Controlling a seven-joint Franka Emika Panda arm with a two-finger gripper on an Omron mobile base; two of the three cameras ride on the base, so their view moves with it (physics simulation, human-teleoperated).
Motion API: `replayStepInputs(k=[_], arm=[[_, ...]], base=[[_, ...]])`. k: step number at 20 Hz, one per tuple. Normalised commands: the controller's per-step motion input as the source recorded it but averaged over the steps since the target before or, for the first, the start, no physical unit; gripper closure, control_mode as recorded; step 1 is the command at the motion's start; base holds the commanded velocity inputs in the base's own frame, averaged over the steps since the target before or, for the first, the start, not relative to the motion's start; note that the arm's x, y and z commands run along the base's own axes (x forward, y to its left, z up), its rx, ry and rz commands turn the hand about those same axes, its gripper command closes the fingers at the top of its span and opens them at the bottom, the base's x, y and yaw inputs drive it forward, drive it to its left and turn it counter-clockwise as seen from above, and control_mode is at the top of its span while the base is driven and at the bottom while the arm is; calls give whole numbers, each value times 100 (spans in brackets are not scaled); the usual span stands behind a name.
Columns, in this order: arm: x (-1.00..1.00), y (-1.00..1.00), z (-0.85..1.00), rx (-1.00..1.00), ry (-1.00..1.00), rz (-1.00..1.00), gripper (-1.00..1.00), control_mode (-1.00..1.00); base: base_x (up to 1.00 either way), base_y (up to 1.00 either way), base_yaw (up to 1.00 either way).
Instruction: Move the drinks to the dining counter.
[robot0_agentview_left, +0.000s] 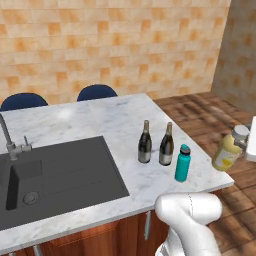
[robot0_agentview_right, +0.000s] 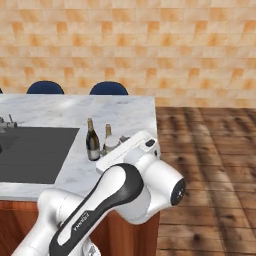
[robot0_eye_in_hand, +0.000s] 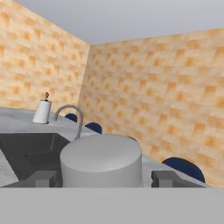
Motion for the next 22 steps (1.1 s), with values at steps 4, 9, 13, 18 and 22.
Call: replayStepInputs(k=[4, 9, 13, 18, 22], arm=[[53, -31, -23, -7, 0, -4, 100, -100], [50, -18, -27, -1, 0, 0, 100, -100], [55, -15, -24, 0, 2, 0, 100, -100], [55, -6, -27, 1, 5, 0, 100, -100], [46, 0, -29, 2, 10, 0, 100, -100]], base=[[0, 0, 0], [0, 0, 0], [0, 0, 0], [0, 0, 0], [0, 0, 0]])
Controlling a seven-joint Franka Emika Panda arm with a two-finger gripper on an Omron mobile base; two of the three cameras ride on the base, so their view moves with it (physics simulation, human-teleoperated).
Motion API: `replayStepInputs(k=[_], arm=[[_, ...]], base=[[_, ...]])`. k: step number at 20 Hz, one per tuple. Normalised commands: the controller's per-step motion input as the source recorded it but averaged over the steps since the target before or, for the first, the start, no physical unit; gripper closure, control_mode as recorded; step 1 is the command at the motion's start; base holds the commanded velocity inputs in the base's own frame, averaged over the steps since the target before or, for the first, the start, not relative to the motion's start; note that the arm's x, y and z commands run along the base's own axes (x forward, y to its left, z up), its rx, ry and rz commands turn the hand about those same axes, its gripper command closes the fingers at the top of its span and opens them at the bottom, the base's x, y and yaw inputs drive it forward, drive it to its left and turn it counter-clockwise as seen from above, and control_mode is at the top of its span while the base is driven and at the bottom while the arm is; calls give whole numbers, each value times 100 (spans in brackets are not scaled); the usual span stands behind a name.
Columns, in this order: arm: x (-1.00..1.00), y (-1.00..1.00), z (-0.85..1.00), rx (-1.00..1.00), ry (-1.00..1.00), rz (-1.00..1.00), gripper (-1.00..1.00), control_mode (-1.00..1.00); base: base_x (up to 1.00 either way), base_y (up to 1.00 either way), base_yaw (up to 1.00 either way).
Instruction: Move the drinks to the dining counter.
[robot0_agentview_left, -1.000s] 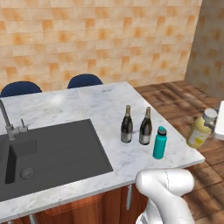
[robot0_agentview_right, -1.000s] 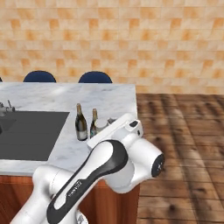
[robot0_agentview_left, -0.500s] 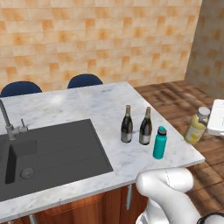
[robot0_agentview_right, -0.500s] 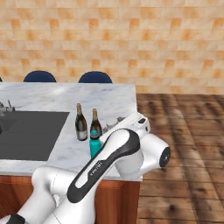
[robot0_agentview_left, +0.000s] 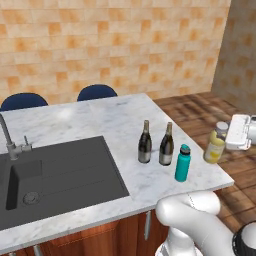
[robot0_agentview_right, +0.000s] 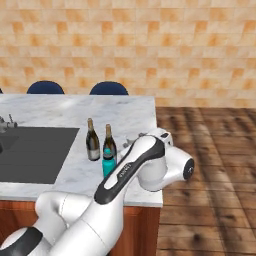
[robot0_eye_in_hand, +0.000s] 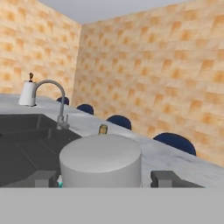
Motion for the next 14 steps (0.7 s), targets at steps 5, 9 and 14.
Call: replayStepInputs(k=[5, 9, 14], arm=[[42, 0, -30, 4, 7, 0, 100, -100], [49, 0, -25, 4, 1, 0, 100, -100], [47, 0, -21, 4, 0, 0, 100, -100]], base=[[0, 0, 0], [0, 0, 0], [0, 0, 0]])
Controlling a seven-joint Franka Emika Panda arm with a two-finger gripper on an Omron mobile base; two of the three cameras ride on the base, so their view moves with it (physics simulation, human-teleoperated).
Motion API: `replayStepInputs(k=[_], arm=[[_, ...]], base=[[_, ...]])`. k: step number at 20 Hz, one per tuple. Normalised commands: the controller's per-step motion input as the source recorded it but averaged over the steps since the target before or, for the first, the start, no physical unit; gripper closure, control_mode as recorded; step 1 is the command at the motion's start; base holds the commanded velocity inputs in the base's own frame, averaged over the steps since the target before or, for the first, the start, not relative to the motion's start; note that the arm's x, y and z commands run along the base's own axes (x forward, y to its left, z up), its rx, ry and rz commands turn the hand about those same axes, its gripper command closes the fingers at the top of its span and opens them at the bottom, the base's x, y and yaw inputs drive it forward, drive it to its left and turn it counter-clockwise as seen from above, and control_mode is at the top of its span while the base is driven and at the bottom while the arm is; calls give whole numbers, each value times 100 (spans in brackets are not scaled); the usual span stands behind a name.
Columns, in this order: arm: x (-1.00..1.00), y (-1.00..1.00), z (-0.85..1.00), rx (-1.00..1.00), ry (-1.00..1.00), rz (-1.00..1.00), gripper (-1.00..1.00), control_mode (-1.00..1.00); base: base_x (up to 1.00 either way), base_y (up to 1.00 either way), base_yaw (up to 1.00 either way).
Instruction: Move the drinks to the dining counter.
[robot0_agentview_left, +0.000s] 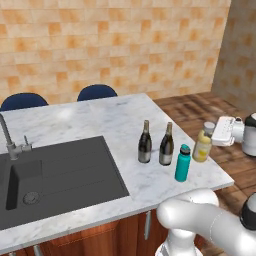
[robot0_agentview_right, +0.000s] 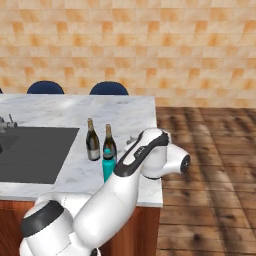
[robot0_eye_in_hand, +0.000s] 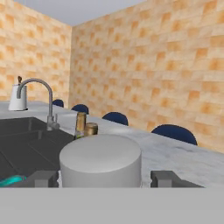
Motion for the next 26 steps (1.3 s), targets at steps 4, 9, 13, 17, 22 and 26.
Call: replayStepInputs(k=[4, 9, 13, 17, 22, 26], arm=[[36, 0, -26, 3, 0, 0, 100, -100], [20, -4, -31, 0, 0, 0, 100, -100], [15, -1, -31, 0, 0, 0, 100, -100], [22, 0, -22, 0, 0, 0, 100, -100], [18, 0, -22, 0, 0, 0, 100, -100], [8, 0, -30, 0, 0, 0, 100, -100]], base=[[0, 0, 0], [0, 0, 0], [0, 0, 0], [0, 0, 0], [0, 0, 0], [0, 0, 0]])
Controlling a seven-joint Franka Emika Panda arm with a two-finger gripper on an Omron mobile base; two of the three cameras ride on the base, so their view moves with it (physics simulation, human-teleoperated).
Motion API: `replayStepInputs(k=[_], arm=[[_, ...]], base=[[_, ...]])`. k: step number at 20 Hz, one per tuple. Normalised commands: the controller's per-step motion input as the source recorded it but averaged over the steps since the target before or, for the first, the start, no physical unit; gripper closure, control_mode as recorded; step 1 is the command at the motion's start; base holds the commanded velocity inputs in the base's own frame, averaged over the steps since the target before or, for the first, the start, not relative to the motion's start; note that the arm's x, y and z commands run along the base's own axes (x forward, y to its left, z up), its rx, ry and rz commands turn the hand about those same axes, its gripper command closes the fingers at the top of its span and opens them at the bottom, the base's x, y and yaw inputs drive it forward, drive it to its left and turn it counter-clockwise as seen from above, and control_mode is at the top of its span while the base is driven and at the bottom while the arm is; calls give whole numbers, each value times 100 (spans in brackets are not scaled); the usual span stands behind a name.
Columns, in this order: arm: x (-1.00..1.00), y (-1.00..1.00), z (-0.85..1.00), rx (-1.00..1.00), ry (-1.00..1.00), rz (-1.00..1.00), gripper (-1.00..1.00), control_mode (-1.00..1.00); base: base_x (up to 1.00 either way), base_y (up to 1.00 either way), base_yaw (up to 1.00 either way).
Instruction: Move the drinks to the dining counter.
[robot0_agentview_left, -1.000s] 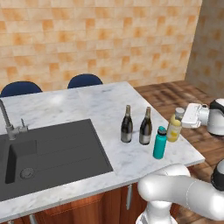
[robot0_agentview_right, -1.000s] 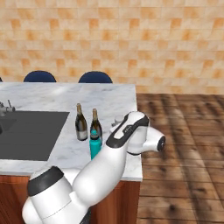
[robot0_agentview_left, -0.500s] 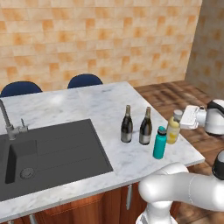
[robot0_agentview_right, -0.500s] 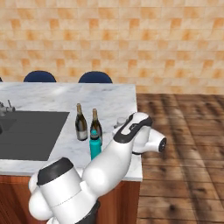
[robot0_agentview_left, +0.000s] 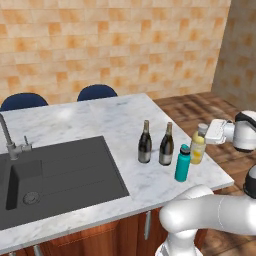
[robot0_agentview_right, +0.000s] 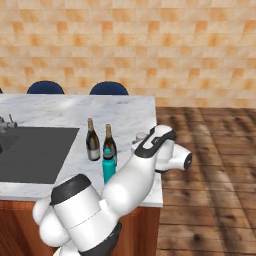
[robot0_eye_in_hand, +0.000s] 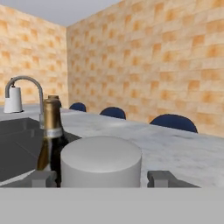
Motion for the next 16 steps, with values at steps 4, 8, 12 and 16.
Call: replayStepInputs(k=[4, 8, 12, 16], arm=[[0, 0, -31, 0, 0, 0, -100, -100], [0, 3, -22, 0, 0, 0, -100, -100], [-3, 25, -18, 0, 0, 0, -100, -100], [-4, 35, -18, 0, 0, 0, -100, -100]], base=[[0, 0, 0], [0, 0, 0], [0, 0, 0], [0, 0, 0]])
